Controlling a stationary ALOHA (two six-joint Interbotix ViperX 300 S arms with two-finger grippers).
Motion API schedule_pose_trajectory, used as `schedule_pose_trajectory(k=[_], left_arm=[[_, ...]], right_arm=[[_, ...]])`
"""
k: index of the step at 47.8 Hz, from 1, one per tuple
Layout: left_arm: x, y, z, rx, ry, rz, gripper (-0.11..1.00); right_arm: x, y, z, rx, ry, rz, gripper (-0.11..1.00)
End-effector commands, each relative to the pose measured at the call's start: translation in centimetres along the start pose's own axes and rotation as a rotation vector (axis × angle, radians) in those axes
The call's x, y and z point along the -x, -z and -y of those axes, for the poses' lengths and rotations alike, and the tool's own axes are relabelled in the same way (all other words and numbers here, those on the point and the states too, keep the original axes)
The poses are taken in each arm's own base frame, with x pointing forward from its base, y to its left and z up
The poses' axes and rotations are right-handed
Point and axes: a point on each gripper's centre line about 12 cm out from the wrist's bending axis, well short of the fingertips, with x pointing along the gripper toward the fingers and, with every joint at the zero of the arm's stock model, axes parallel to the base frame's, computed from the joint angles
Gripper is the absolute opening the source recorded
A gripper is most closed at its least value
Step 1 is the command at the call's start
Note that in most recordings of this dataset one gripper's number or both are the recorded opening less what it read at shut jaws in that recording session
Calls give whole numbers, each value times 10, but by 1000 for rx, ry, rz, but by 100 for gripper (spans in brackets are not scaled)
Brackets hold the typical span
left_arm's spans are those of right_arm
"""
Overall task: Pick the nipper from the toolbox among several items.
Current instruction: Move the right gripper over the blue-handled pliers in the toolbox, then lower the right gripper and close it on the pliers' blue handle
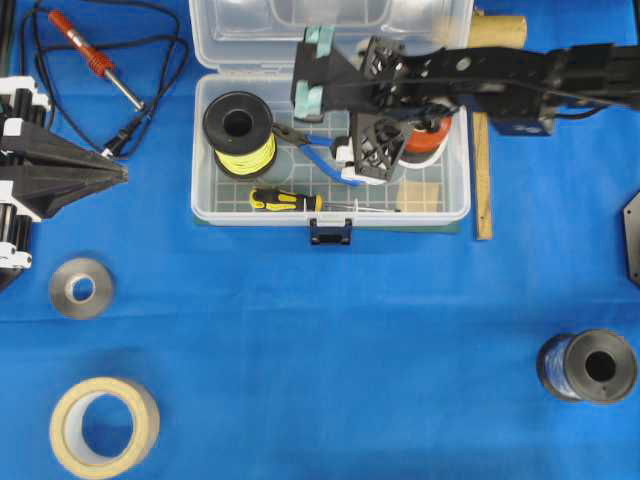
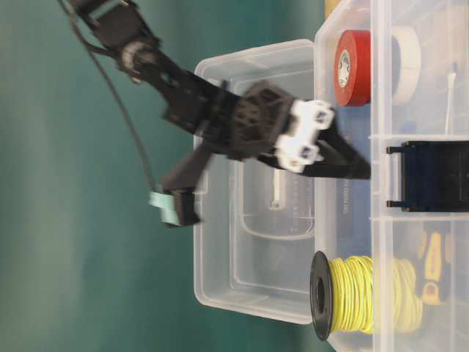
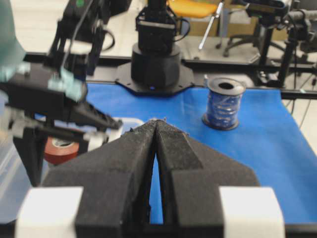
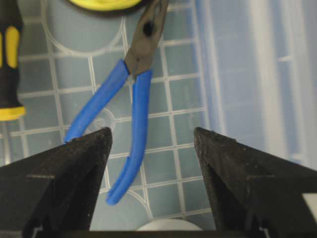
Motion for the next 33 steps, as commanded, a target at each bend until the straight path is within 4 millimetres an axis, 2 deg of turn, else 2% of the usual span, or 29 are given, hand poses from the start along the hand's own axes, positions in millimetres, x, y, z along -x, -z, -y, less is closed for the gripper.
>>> schedule_pose_trajectory(k=[1, 16, 20, 23, 30, 33], left_arm=[[-2, -2, 0, 3, 0, 5, 0], [-1, 0, 0, 1, -1, -2, 0], [-1, 1, 0, 1, -1, -5, 0], [-1, 2, 0, 3, -1, -8, 0], [-1, 2, 0, 3, -1, -8, 0], [-1, 2, 0, 3, -1, -6, 0]], right_arm=[[0, -9, 1, -2, 1, 20, 68], [-34, 4, 1, -16, -1, -51, 67], [-39, 5, 2, -16, 1, -57, 63], [-39, 5, 2, -12, 1, -60, 54], [-39, 7, 2, -6, 1, -78, 14], [-37, 6, 2, -6, 1, -83, 13]])
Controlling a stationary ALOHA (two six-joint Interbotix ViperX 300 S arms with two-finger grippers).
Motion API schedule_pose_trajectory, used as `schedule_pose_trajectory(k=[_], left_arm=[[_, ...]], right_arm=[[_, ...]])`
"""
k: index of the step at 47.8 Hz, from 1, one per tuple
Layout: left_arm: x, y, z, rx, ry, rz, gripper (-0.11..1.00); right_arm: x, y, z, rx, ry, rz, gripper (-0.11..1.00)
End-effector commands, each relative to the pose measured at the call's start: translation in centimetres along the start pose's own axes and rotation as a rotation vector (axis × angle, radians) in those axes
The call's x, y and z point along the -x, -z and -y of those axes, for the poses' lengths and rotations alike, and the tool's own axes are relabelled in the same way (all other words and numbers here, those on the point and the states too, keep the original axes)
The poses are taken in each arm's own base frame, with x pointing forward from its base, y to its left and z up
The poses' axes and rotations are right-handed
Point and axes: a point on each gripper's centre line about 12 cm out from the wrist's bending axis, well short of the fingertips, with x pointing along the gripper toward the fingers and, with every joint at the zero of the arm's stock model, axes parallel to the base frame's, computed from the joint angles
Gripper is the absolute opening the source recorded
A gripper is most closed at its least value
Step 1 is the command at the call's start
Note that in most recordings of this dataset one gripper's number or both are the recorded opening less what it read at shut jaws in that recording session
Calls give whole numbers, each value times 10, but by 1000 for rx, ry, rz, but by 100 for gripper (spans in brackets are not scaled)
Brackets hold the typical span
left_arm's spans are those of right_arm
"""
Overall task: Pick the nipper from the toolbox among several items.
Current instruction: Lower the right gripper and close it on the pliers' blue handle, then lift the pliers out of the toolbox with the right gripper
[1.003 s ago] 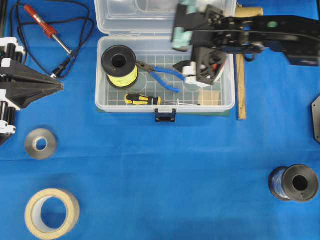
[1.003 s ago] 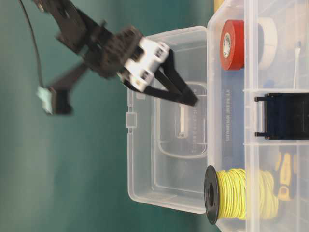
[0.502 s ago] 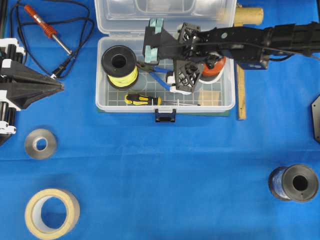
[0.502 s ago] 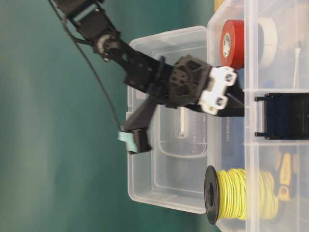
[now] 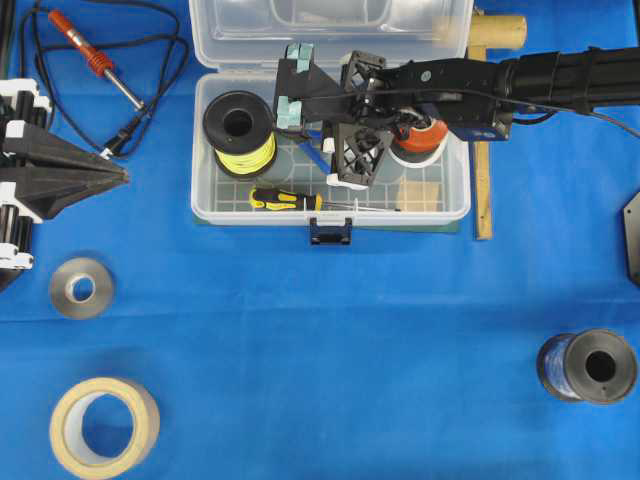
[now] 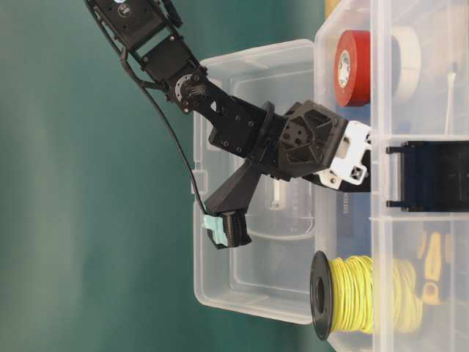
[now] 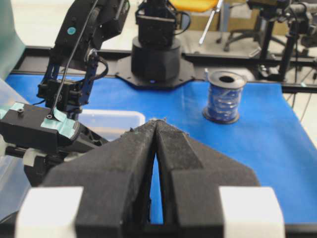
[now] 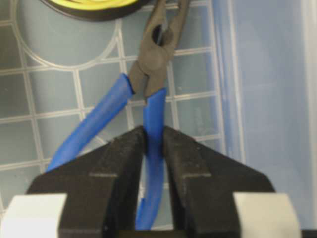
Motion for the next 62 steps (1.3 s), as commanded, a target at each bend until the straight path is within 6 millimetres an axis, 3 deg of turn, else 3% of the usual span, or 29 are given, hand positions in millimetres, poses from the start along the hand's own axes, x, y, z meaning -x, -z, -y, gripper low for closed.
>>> schedule_pose_trajectory(k=[1, 12, 26, 34, 39, 46, 56, 62], left_arm=[[-1, -3, 0, 4, -2, 8, 0], [-1, -4, 0, 5, -1, 11, 0], [-1, -3, 0, 5, -1, 8, 0], [-1, -3, 0, 4, -2, 8, 0], [-1, -3, 0, 5, -1, 9, 0], [-2, -2, -1, 4, -4, 6, 0], [-1, -2, -3, 8, -18, 4, 0], [-1, -1, -5, 8, -26, 3, 0]], right_arm=[[4, -1, 2, -7, 2, -9, 13], [31, -12, 4, -10, 4, 32, 13], [106, -39, 12, -35, 14, 205, 13], [150, -43, 10, -37, 11, 270, 13], [169, -42, -6, -11, -12, 306, 13], [183, -37, -48, 59, -77, 332, 13], [181, -20, -115, 121, -188, 322, 13], [165, -5, -143, 122, -234, 293, 13]])
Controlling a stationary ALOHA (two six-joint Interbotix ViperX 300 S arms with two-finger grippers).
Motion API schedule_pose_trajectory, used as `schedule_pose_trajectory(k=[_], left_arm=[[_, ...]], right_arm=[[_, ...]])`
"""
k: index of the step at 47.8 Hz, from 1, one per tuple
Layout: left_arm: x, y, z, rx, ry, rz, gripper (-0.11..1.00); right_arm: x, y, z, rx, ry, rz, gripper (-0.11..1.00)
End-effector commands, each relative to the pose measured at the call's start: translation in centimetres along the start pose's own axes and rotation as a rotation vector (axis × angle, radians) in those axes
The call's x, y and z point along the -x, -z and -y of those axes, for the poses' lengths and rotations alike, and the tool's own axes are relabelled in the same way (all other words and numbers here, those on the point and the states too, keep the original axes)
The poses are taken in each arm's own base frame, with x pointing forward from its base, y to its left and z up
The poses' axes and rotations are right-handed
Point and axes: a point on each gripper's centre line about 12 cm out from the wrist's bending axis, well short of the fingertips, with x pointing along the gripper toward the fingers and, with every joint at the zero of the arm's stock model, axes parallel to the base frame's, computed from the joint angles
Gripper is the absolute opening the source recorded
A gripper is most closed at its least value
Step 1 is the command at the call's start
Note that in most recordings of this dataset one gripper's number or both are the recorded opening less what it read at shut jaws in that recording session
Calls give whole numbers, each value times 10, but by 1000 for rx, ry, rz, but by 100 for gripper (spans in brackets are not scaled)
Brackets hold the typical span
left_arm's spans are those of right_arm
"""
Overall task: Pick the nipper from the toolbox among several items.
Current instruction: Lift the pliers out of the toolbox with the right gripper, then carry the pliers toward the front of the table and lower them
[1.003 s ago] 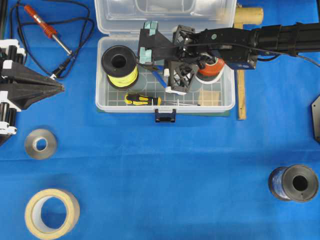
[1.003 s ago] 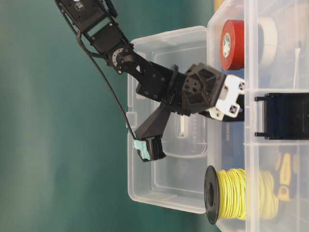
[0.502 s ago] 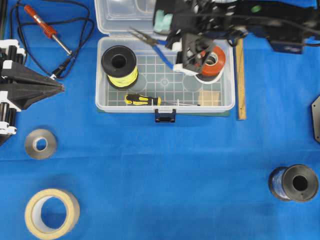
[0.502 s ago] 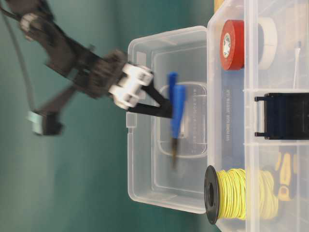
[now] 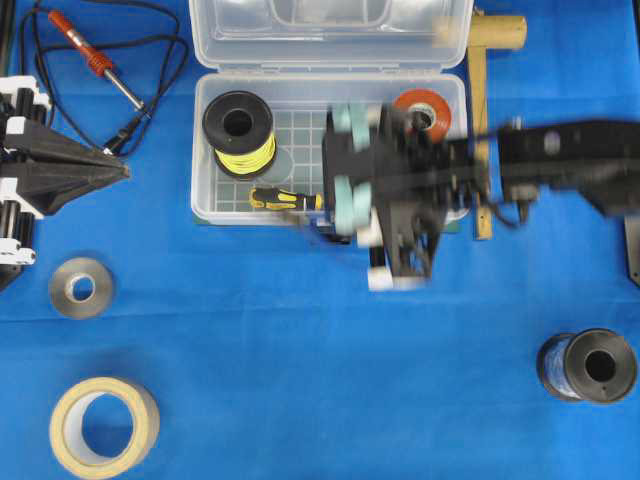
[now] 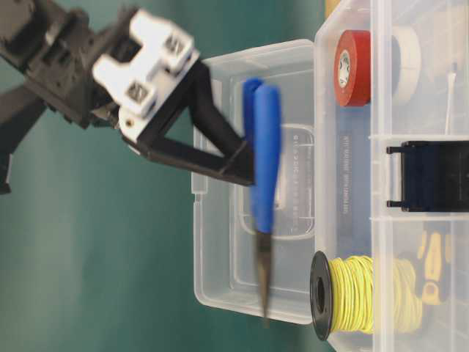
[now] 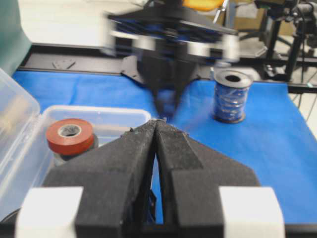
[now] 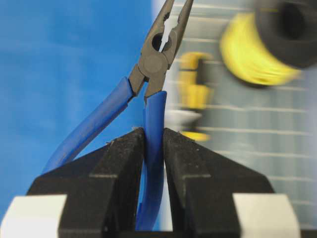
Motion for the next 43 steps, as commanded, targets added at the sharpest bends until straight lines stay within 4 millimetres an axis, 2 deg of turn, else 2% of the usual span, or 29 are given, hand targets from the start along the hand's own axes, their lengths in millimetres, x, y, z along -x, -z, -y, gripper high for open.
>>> schedule_pose_trajectory(k=[1, 13, 21, 29, 39, 41, 43], left_arm=[[-1, -3, -1, 3, -6, 9, 0], [-1, -2, -4, 2, -22, 4, 0], [-1, -1, -5, 2, -25, -2, 0], [0, 0, -5, 4, -26, -14, 0], [0, 0, -5, 8, -26, -17, 0], [0, 0, -5, 8, -26, -19, 0], [0, 0, -5, 8, -26, -19, 0]], right_arm=[[-6, 3, -17, -4, -32, 19, 13], [-69, 45, -54, -61, -84, -62, 13], [-101, 66, -61, -113, -84, -104, 13], [-112, 76, -62, -135, -76, -135, 13], [-113, 78, -59, -136, -66, -151, 15], [-112, 77, -59, -135, -64, -155, 20], [-111, 77, -57, -138, -60, -159, 34]])
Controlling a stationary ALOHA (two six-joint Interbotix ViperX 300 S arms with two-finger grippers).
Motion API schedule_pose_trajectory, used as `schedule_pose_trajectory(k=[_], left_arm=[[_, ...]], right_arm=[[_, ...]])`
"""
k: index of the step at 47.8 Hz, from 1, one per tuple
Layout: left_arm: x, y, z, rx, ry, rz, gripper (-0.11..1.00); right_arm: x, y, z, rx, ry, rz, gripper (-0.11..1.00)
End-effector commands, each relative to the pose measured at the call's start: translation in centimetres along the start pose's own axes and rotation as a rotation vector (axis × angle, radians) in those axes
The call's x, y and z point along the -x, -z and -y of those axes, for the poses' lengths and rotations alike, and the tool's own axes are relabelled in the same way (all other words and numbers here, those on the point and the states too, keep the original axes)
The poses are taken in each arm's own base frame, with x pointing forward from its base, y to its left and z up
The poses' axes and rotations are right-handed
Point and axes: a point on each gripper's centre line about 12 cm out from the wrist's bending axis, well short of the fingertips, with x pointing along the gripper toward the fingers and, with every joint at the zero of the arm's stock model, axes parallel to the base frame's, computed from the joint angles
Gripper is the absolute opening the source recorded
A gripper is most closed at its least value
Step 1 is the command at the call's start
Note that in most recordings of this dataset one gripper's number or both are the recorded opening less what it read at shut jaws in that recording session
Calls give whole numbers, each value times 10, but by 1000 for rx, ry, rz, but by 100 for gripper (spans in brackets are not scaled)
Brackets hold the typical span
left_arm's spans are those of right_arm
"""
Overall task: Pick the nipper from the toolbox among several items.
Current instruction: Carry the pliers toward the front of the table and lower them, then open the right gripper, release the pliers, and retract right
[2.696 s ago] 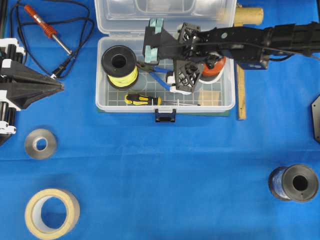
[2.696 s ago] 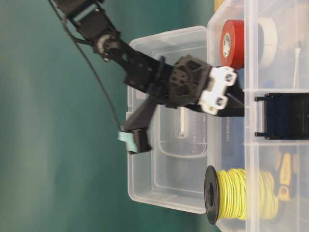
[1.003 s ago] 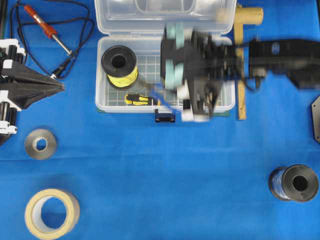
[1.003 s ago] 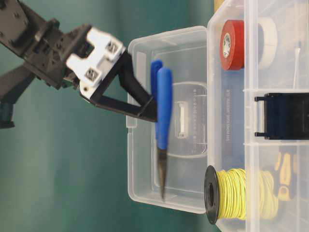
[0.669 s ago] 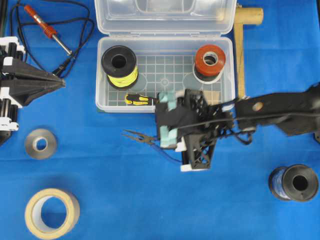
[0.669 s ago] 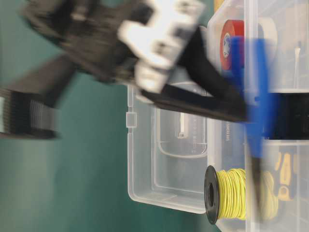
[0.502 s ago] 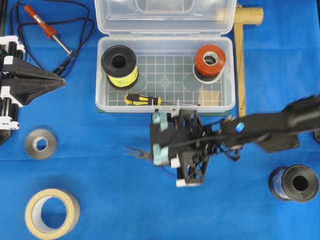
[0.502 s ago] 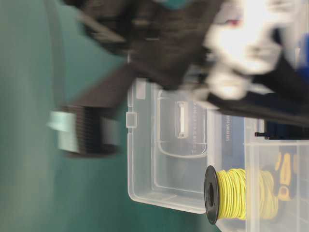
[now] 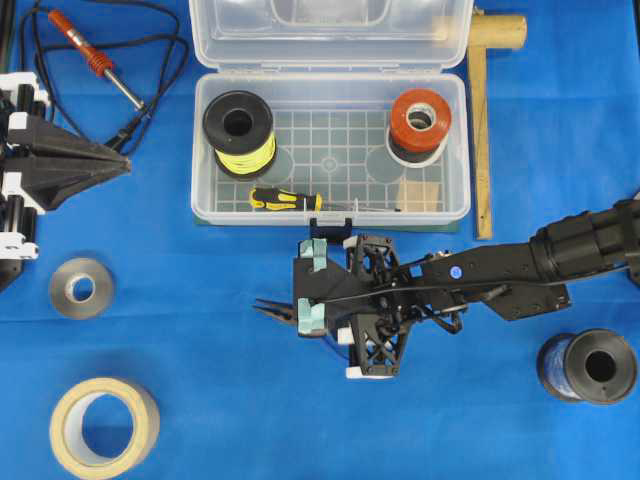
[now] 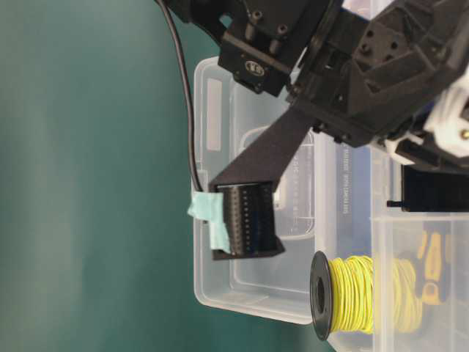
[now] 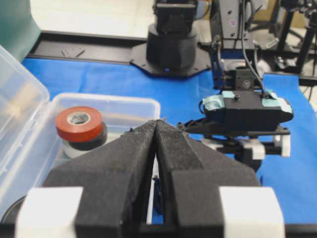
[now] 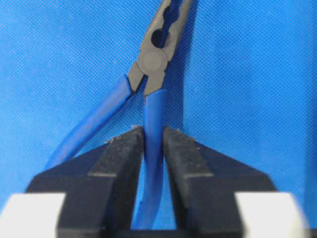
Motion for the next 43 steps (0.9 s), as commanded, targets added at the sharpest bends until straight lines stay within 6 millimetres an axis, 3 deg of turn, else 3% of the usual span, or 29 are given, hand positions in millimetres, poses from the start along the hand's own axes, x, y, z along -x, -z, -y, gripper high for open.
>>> schedule_pose_trajectory(k=[1, 6, 9, 15, 25, 43], left_arm=[[-1, -4, 0, 5, -2, 11, 0], [-1, -4, 0, 5, -2, 11, 0], [-1, -4, 0, 5, -2, 6, 0], [0, -4, 0, 6, -2, -3, 0], [0, -4, 0, 8, -2, -3, 0], [1, -3, 0, 9, -1, -5, 0]], right_arm=[[11, -11, -2, -1, -7, 27, 40], [26, -18, 1, -2, 0, 40, 71], [44, -26, 3, 1, 1, 65, 82], [87, -41, 2, 45, 6, 135, 70], [162, -50, 11, 114, 46, 256, 72], [231, -15, 49, 74, 37, 457, 72]])
